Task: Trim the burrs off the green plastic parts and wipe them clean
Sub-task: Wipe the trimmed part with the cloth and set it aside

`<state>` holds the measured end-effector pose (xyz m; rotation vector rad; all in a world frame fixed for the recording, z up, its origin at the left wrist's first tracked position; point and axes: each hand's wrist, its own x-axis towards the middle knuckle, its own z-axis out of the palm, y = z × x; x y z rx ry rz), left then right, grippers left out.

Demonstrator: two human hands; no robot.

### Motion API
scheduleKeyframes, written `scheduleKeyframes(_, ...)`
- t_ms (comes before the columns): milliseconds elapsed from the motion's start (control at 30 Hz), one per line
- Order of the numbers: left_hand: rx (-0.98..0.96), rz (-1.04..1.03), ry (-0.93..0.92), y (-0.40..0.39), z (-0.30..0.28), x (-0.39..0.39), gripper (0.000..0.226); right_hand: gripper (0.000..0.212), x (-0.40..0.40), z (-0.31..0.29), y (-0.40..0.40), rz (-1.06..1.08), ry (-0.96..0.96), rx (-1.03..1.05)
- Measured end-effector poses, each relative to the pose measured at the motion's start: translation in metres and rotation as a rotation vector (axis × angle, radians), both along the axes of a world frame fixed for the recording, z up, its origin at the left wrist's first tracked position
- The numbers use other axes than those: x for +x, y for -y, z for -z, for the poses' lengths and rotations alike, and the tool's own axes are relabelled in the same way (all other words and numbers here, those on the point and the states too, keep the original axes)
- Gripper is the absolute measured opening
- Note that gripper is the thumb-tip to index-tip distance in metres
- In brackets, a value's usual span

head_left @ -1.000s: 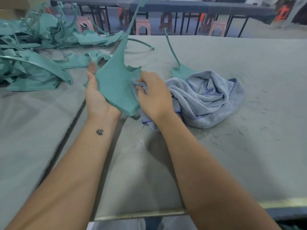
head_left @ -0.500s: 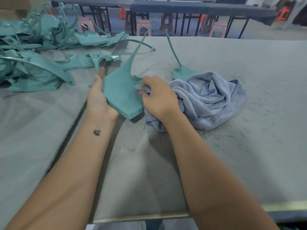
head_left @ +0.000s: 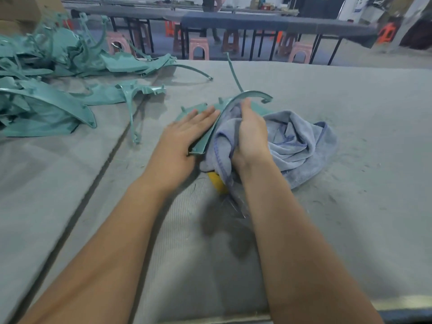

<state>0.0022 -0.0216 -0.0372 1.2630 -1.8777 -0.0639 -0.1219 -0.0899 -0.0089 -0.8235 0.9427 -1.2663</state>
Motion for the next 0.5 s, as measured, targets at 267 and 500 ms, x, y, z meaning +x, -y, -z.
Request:
scheduleKeyframes(267,0.052,-0.266,0.277,0.000,0.002,0.006,0.093,0.022,0.006,0.000,-0.007,0.013,-0.229,-0.153)
scheduleKeyframes(500,0.330,-0.089,-1.319,0.007,-0.010,-0.003,0.054,0.032,-0.003,0.001,-0.002,0.055,-0.075,-0.012)
